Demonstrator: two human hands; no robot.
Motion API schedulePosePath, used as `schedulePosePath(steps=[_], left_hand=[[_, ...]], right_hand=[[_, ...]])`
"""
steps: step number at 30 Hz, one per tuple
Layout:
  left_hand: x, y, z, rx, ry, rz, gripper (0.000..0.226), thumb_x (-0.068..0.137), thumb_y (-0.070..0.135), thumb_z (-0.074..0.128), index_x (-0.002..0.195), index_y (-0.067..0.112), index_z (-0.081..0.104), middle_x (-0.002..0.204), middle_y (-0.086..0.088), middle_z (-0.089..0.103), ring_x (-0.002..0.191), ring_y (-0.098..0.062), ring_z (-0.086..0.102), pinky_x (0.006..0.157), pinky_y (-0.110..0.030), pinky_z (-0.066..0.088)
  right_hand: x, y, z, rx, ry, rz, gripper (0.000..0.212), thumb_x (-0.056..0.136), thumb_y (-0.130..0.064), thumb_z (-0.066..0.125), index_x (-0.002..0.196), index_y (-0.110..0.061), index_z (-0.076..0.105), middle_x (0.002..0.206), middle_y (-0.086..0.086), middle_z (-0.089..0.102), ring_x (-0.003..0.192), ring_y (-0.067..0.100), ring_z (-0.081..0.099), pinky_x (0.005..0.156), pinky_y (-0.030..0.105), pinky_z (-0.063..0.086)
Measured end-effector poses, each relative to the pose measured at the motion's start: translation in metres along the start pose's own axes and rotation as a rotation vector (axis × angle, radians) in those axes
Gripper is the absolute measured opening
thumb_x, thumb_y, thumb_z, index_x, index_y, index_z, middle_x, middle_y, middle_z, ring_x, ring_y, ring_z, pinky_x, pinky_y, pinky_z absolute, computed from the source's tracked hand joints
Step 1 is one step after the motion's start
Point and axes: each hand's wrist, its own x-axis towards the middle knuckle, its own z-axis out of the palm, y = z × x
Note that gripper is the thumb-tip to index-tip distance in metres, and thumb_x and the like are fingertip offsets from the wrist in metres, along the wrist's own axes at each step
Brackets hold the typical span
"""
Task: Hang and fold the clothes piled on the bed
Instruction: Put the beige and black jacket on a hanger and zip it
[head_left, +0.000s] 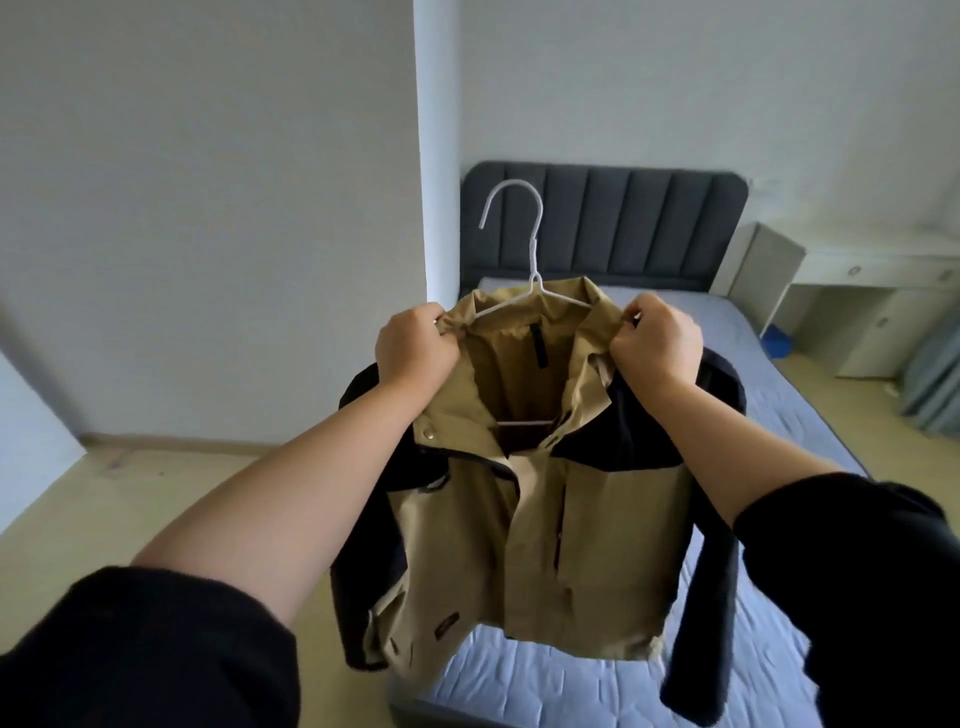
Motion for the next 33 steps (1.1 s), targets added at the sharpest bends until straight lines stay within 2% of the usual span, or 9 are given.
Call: schedulePosePath(steps=[7,12,15,20,24,26,28,30,33], left_hand=[[-0.016,-0.039,0.094,0.117,-0.150,-0.033,0.042,0.086,0.022,0.063,0.057,0.021,0.032,0.065,0.002,0.043,0.063,-0.026,0.043,0.048,-0.029,0.018],[-0.029,-0.070,0.188,0.275,-0.175,0.020,0.020,0.085,0.024,0.068,0.082,0.005,0.066,0.092,-0.011,0.056,0.090,-0.028,0.050,0.065,-0.032,0.035],[-0.044,-0.090,0.251,0.349,-0.237,0.080,0.017,0.086,0.024,0.063,0.086,0.007,0.066,0.090,-0.009,0.058,0.089,-0.027,0.051,0.065,-0.030,0.031],[-0.078,-0.137,0.353,0.321,-0.332,0.062,0.019,0.087,0.025,0.057,0.075,0.020,0.044,0.085,-0.006,0.060,0.075,-0.025,0.054,0.059,-0.032,0.033],[-0.111,-0.182,0.424,0.271,-0.320,-0.014,0.016,0.089,0.024,0.057,0.076,0.019,0.049,0.084,-0.008,0.064,0.079,-0.029,0.060,0.057,-0.032,0.034],[-0.123,-0.206,0.456,0.218,-0.290,-0.041,0.011,0.091,0.025,0.055,0.088,0.017,0.061,0.090,-0.007,0.066,0.085,-0.029,0.061,0.059,-0.031,0.035],[-0.135,-0.232,0.484,0.047,-0.297,-0.097,0.024,0.094,0.025,0.050,0.115,0.020,0.062,0.104,-0.004,0.068,0.097,-0.027,0.062,0.066,-0.032,0.042],[-0.154,-0.256,0.506,-0.150,-0.359,-0.161,0.046,0.096,0.024,0.047,0.141,0.030,0.041,0.127,-0.002,0.060,0.112,-0.024,0.057,0.087,-0.036,0.049],[-0.195,-0.292,0.530,-0.153,-0.396,-0.170,0.070,0.093,0.014,0.052,0.151,0.031,0.016,0.151,0.001,0.034,0.133,-0.023,0.040,0.106,-0.041,0.041]], right_hand=[[-0.025,0.069,0.084,-0.042,-0.125,0.075,0.010,0.082,-0.008,0.050,0.086,-0.006,0.059,0.078,0.011,0.062,0.071,0.033,0.053,0.058,0.032,0.032],[-0.044,0.142,0.166,-0.092,-0.228,0.100,0.014,0.081,-0.005,0.049,0.091,-0.006,0.059,0.083,0.016,0.064,0.078,0.039,0.057,0.060,0.036,0.039],[-0.061,0.190,0.214,-0.102,-0.252,0.128,0.020,0.084,-0.006,0.048,0.097,-0.008,0.064,0.088,0.017,0.066,0.083,0.039,0.058,0.063,0.035,0.040],[-0.103,0.267,0.298,-0.166,-0.308,0.126,0.012,0.083,-0.003,0.049,0.072,0.000,0.055,0.084,0.020,0.056,0.081,0.038,0.053,0.059,0.034,0.030],[-0.136,0.313,0.366,-0.184,-0.283,0.062,0.016,0.083,-0.004,0.052,0.078,0.004,0.065,0.088,0.021,0.056,0.087,0.037,0.052,0.063,0.035,0.034],[-0.147,0.334,0.401,-0.160,-0.317,0.127,0.016,0.085,-0.008,0.049,0.083,-0.002,0.064,0.087,0.019,0.061,0.083,0.037,0.055,0.061,0.032,0.033],[-0.160,0.350,0.433,-0.047,-0.286,0.178,0.018,0.088,-0.010,0.047,0.092,-0.007,0.064,0.089,0.016,0.065,0.085,0.037,0.058,0.064,0.032,0.035],[-0.179,0.359,0.459,0.101,-0.247,0.243,0.029,0.093,-0.013,0.044,0.118,-0.013,0.059,0.102,0.012,0.066,0.098,0.034,0.059,0.074,0.032,0.041],[-0.213,0.366,0.487,0.192,-0.272,0.326,0.045,0.095,-0.015,0.042,0.140,-0.017,0.041,0.119,0.006,0.060,0.109,0.026,0.056,0.087,0.032,0.042]])
